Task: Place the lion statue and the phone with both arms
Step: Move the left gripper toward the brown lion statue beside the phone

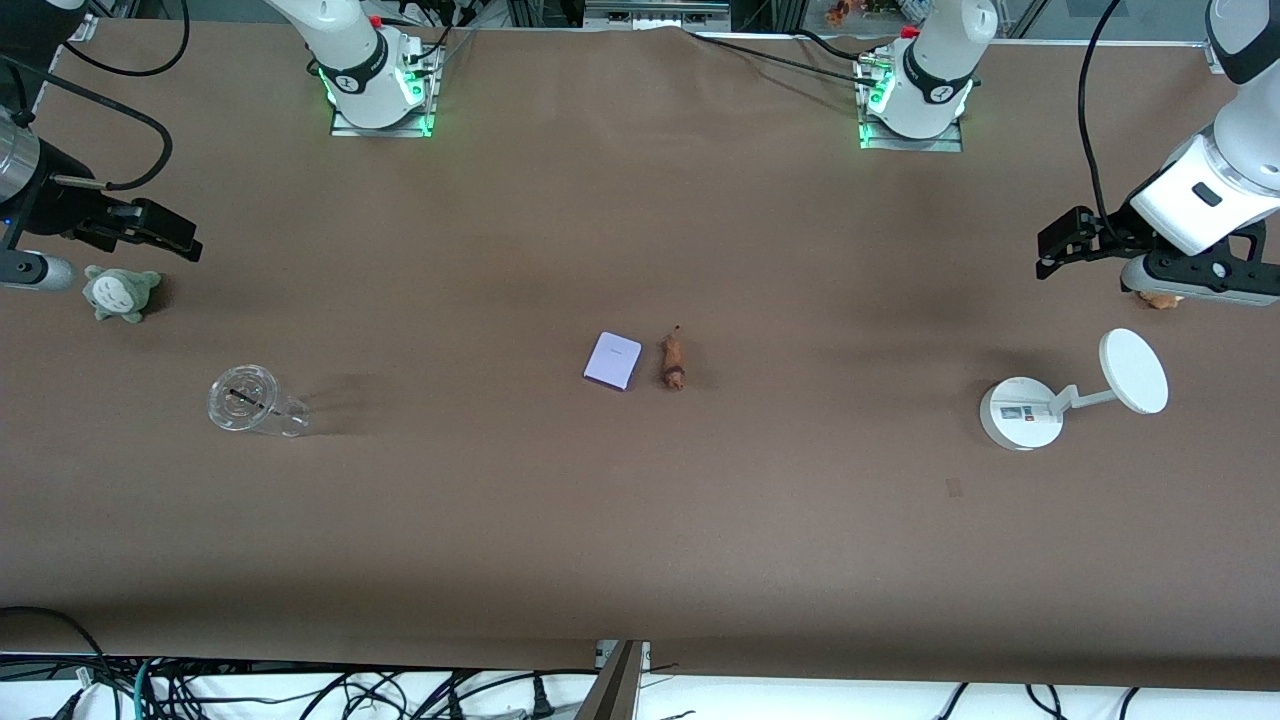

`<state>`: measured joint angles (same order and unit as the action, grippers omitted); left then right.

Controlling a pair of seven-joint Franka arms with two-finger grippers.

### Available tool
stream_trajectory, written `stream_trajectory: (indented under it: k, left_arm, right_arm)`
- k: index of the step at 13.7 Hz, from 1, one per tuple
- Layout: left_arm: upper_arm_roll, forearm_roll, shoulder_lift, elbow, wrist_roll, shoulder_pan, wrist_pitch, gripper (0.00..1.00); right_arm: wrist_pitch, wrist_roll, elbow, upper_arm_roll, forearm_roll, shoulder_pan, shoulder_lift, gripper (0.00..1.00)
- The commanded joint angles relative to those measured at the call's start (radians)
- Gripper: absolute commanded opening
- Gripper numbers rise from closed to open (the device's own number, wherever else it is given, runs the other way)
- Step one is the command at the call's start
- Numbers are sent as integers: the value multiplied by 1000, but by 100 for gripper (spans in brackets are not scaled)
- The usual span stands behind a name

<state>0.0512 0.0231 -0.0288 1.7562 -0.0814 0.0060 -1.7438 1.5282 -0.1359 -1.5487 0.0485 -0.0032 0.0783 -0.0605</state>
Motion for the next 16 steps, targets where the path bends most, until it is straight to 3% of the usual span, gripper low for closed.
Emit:
stream_trajectory:
  k: [1, 11, 16]
  left_arm:
    - [-5, 15, 7, -17, -3, -7, 17, 100]
    - [-5, 20, 12, -18, 6, -18, 17, 100]
    - [-2, 38, 87, -20, -1, -72, 32, 100]
  right_arm:
    - [-16, 13, 27, -6, 9, -11, -10, 100]
    - [-16, 15, 27, -4, 9, -12, -12, 100]
    - [-16, 15, 27, -4, 9, -12, -12, 100]
